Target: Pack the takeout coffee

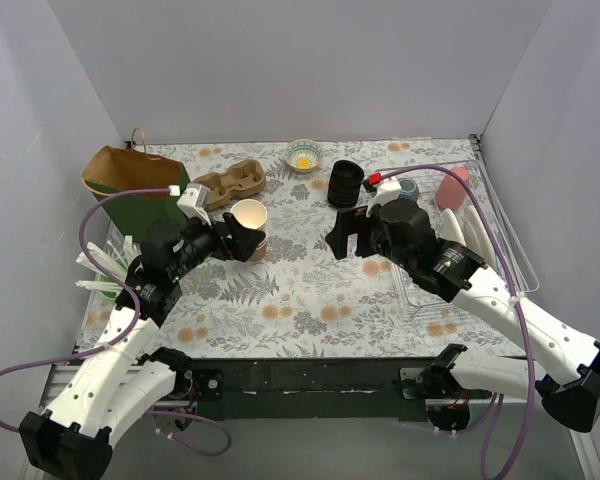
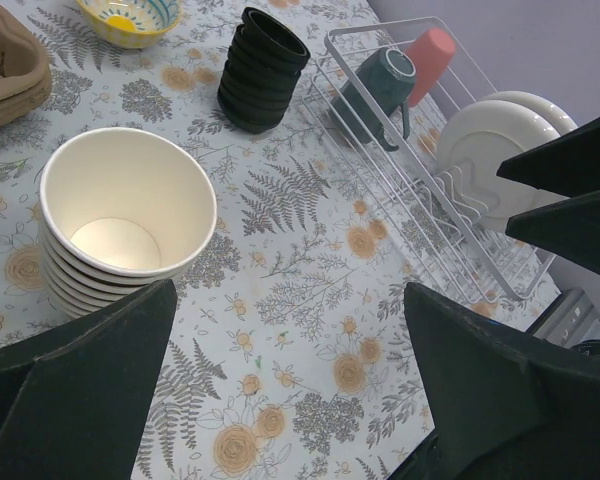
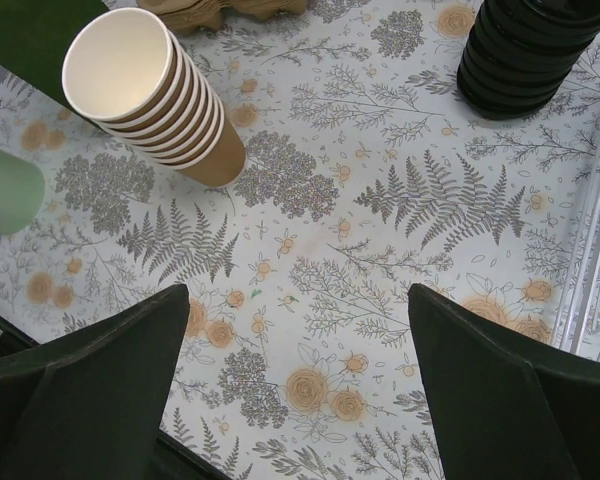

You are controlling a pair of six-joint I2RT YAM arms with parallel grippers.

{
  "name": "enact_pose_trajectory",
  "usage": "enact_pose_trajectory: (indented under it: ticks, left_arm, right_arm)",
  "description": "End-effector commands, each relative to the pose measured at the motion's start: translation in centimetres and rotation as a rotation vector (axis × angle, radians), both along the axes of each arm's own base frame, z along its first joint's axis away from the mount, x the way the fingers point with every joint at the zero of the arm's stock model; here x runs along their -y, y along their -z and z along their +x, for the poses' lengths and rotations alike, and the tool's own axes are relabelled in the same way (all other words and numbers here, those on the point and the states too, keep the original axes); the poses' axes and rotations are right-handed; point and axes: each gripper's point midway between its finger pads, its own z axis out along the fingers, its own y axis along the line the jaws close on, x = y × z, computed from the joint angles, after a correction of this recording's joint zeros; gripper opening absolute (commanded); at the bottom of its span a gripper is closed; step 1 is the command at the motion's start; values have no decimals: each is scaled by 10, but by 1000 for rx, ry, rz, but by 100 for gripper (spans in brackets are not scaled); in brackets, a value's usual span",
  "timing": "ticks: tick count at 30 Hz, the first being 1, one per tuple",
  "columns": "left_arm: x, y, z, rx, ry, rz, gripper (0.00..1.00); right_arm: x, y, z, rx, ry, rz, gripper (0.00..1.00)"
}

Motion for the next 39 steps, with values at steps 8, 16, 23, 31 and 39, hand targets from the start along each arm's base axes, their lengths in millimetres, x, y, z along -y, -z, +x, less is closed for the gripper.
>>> enact_pose_trajectory:
  ticks: [8,16,23,31,39]
  left_arm:
    - [-7,-39,14,50,-35,83,96]
    - [-3,-24,52,-44,-105,317,73]
    - [-18,-12,71,-108,-240,495,61]
    - [-59,0,69,-163,-432,593,54]
    - [-49,34,75,-280,-439,584,36]
  right_arm:
    - [11,-36,-5,61,22,65,99]
    - [23,-26,-24,98,-38,61,96]
    - [16,-19,-36,90,-117,84,90]
    - [10,-14,-44,72,-166,93,85]
    - [12,-13,-51,78,-195,100,79]
